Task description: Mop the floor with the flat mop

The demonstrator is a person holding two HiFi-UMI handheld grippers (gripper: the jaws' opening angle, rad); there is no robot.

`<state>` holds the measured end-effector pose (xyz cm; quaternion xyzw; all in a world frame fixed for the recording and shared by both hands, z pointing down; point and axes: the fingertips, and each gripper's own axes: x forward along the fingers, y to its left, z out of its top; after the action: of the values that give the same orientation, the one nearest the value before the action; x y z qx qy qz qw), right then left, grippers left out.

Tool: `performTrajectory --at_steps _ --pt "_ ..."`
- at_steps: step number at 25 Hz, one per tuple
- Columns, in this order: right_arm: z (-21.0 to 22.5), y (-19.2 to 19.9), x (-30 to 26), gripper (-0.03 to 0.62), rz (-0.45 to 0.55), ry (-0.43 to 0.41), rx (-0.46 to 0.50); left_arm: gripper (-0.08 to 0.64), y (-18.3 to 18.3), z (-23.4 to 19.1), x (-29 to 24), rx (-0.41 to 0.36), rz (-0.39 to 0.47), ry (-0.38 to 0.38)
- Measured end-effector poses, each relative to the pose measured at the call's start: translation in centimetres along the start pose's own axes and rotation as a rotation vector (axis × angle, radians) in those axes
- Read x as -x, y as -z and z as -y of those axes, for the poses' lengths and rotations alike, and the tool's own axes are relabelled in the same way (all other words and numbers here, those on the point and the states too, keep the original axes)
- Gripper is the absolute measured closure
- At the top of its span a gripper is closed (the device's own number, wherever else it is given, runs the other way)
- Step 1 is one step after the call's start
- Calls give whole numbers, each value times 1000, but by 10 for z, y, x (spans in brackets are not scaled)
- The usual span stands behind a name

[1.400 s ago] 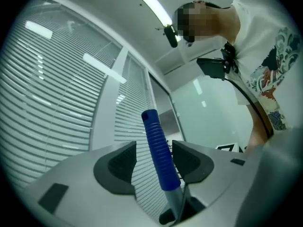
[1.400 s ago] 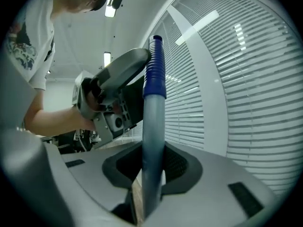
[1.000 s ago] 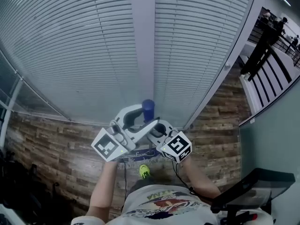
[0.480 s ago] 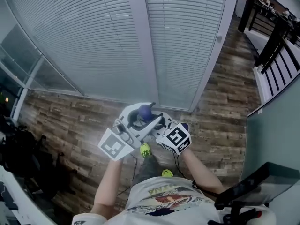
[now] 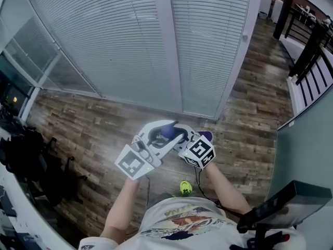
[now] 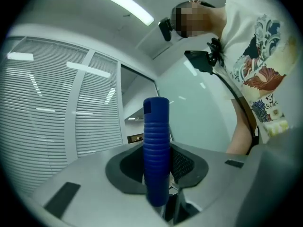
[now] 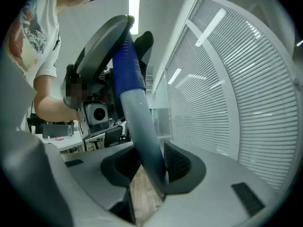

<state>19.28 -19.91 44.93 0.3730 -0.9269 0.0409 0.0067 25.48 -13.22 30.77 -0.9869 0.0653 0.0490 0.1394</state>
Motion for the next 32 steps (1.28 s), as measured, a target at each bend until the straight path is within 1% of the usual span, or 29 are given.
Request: performTrajectory --at_steps 5,7,9,11,14,18,22,25,29,32 --pt "-78 38 41 445 -2 11 -87 439 2 100 43 82 -5 59" --pt "-109 57 56 431 -21 10 -125 436 9 140 63 107 -31 67" --pt "-145 75 70 416 -63 -1 -142 427 15 181 85 115 -81 82" --pt "-185 89 83 414 -108 -18 -124 418 17 222 110 121 -111 91" --pt "-241 116 100 414 -172 -30 -78 412 21 280 145 127 -134 84" --pt "-307 149 131 414 -230 -39 -44 401 23 356 181 151 -169 87" --pt "-356 160 168 411 -240 -41 -45 393 9 415 195 157 -179 106" --pt "-387 162 199 410 -236 -52 -58 388 -6 456 198 162 -177 95" --pt "-433 163 238 408 -239 -88 -69 387 -27 508 204 174 -181 74" --pt "-463 164 270 403 -224 -118 -82 387 -39 550 204 175 -209 63"
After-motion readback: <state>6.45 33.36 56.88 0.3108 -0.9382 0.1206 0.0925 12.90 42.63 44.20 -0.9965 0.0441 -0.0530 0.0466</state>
